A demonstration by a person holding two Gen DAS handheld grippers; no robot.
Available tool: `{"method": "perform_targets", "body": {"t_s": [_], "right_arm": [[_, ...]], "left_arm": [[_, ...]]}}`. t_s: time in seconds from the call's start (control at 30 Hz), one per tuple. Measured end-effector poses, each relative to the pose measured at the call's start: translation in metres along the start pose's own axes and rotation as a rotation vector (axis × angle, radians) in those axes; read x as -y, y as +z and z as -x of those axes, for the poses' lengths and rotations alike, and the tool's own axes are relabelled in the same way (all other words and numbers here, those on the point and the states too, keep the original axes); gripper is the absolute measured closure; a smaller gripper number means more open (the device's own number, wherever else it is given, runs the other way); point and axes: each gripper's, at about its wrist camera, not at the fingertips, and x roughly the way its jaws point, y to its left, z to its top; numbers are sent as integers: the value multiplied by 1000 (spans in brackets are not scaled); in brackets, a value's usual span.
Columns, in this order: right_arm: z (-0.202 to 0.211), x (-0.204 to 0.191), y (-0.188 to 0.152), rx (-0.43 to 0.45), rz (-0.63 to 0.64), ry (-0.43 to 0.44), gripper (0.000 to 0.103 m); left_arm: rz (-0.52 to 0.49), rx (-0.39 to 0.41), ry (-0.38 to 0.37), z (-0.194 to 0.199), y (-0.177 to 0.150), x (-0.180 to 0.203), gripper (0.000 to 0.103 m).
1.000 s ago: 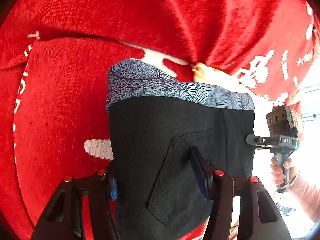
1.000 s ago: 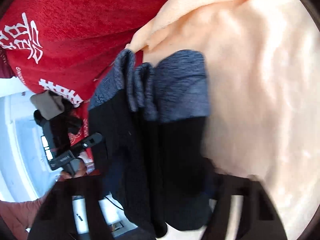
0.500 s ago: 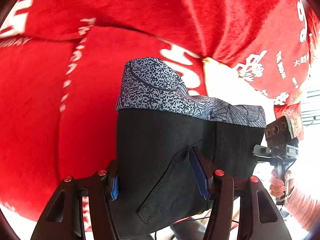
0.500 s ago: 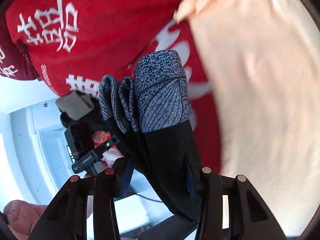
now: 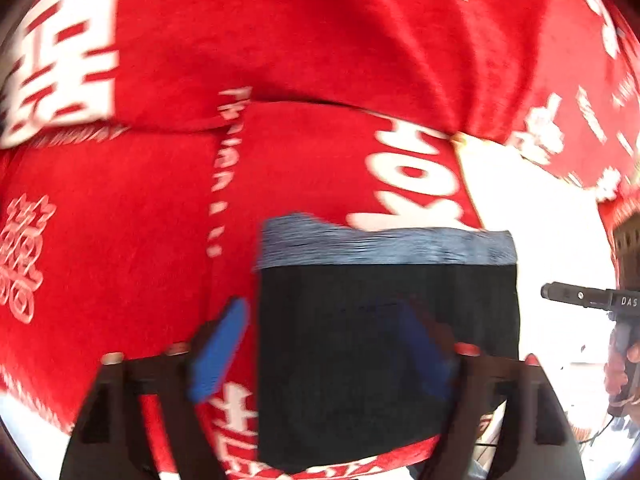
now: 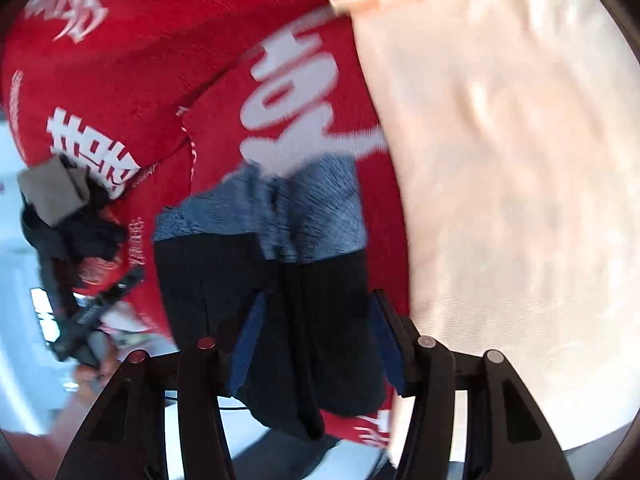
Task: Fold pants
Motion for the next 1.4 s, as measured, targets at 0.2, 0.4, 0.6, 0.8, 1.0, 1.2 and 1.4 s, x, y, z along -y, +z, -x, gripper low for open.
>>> {"method": "perform_targets", "body": {"t_s": [0.2, 0.4, 0.6, 0.8, 1.0, 1.2, 1.4], "right_arm": [[3, -42, -14, 45, 97, 12, 61], [-53, -43, -15, 49, 114, -115, 63], [-45, -47, -10, 44, 116, -142, 59], [-15, -34, -36, 20, 0, -183, 31], [-2, -46, -81, -26, -7, -260, 22], [13, -80, -107, 4, 12, -289, 10], [30, -119, -115, 21, 96, -365, 0]], "left_arm": [[-33, -43, 88, -70, -7, 18, 16], [-18, -49, 98, -73, -1, 11, 9], [-35, -110, 177, -45, -16, 19, 9], [-30, -174, 209, -9, -46, 24, 9], [-26, -203, 229, 23, -63, 30, 0], [-56, -197, 242, 47, -64, 39, 0], [-45, -184, 265, 63, -57, 44, 0]]}}
